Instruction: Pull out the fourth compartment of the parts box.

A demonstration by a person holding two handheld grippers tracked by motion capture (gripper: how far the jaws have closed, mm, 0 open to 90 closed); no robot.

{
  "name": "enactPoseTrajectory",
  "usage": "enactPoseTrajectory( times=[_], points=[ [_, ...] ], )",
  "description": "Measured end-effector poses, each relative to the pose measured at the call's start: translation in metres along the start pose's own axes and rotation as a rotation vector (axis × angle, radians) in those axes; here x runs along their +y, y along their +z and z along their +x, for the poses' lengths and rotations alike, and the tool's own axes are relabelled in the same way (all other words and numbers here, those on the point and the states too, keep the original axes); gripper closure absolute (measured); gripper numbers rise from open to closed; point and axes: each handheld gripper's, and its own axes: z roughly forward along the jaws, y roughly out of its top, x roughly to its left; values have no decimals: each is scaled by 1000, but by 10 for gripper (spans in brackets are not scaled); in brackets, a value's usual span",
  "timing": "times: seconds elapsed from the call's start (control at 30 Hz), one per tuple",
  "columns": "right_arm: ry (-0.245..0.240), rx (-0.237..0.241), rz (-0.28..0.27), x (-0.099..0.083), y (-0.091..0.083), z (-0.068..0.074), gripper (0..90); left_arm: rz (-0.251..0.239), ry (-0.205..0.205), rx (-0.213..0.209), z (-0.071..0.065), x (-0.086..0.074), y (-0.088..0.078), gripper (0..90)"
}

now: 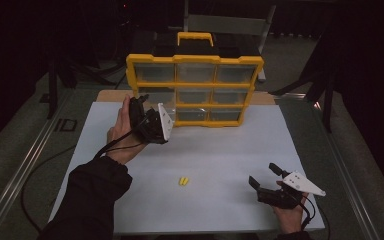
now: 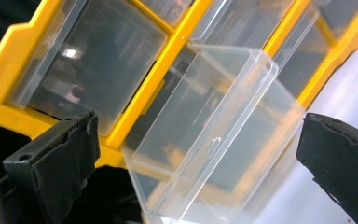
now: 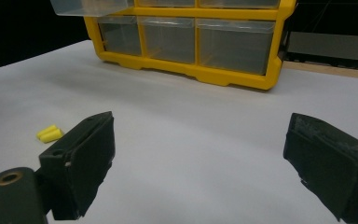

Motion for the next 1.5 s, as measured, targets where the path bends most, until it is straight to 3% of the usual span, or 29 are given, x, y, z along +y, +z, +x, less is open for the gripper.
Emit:
enactPoseTrajectory(
  times=[0.07, 0.23, 0.4, 0.63, 0.77, 0.87, 1.03, 1.17, 1.23, 1.4, 1.5],
  points=[
    [0, 0, 0, 0, 0, 0, 88, -19, -80, -46, 5, -1, -2, 2],
    [1, 2, -2, 0, 0, -1, 88, -73, -277, -115, 17, -10, -4, 2],
    [2, 3, -2, 0, 0, 0, 88, -113, -431, -140, 27, -28, -6, 3],
    [3, 5, -3, 0, 0, 0, 88, -165, -616, -166, 36, -57, -16, 2],
    [1, 5, -3, 0, 0, 0, 88, -195, -673, -180, 35, -73, -23, 3],
    [8, 4, -4, 0, 0, 0, 88, -227, -688, -176, 30, -87, -34, 3],
    [11, 3, -6, 0, 0, -1, 88, -244, -712, -206, 21, -112, -50, 3],
    [10, 3, -3, 0, 0, -1, 88, -278, -740, -153, 17, -132, -65, 3],
    [11, 3, -5, 0, 0, -1, 88, -276, -760, -143, 16, -139, -69, 3],
    [16, -2, -6, 0, 0, -2, 89, -250, -762, -143, 9, -151, -73, 3],
    [15, -3, -7, 0, -1, -2, 88, -226, -772, -143, -1, -164, -77, 3]
  ],
)
